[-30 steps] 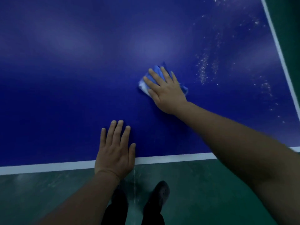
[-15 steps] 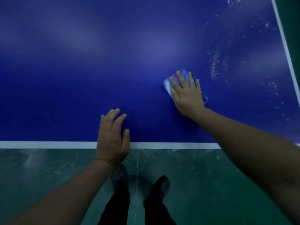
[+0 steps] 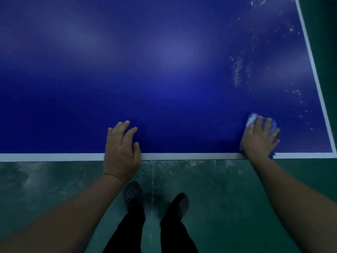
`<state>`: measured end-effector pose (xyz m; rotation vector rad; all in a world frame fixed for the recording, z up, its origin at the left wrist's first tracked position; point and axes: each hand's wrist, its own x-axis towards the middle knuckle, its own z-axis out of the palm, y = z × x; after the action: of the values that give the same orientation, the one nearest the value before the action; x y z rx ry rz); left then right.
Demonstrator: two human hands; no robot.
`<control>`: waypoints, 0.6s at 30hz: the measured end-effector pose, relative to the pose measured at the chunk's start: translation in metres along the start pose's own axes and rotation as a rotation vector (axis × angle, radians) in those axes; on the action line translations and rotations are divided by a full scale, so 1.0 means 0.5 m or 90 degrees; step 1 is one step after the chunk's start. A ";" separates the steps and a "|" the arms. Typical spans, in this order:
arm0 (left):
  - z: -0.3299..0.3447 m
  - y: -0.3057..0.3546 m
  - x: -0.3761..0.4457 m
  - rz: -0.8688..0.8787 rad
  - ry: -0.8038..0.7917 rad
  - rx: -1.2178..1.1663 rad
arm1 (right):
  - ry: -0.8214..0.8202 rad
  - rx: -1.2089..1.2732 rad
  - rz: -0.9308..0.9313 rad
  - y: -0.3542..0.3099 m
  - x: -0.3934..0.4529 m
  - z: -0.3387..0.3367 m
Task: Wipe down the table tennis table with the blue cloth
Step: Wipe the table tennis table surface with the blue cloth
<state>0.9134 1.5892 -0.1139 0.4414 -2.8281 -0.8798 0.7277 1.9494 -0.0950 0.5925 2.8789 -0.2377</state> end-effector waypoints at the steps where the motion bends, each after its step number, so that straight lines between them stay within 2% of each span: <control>1: 0.008 0.014 0.003 0.008 -0.010 -0.003 | 0.021 -0.004 0.028 -0.034 -0.011 0.006; 2: 0.017 0.029 0.008 0.016 -0.019 -0.005 | 0.031 -0.033 -0.005 -0.076 -0.037 0.023; 3: 0.029 0.047 0.013 0.024 -0.031 -0.007 | 0.038 -0.058 -0.095 -0.118 -0.071 0.047; 6: 0.071 0.106 0.032 0.046 -0.060 -0.010 | -0.061 -0.143 -0.502 -0.183 -0.188 0.103; 7: 0.086 0.126 0.040 0.054 -0.071 -0.005 | -0.079 -0.155 -0.557 -0.172 -0.186 0.101; 8: 0.101 0.146 0.047 0.065 -0.086 0.003 | -0.076 -0.146 -0.532 -0.151 -0.155 0.090; 11: 0.150 0.191 0.060 0.111 -0.130 0.054 | -0.008 -0.106 -0.222 -0.051 -0.020 0.041; 13: 0.175 0.203 0.066 0.106 -0.139 0.099 | -0.011 -0.058 -0.086 -0.009 0.036 0.010; 15: 0.188 0.203 0.068 0.080 -0.132 0.143 | 0.004 -0.057 -0.104 -0.025 0.038 0.015; 16: 0.191 0.203 0.067 0.074 -0.127 0.153 | 0.007 -0.068 -0.175 -0.044 0.025 0.025; 18: 0.195 0.204 0.066 0.068 -0.119 0.156 | -0.009 -0.110 -0.408 -0.098 -0.001 0.045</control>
<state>0.8362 1.7102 -0.1336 0.2444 -3.1137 -0.5843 0.7119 1.9004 -0.1110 -0.3729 2.9384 -0.0742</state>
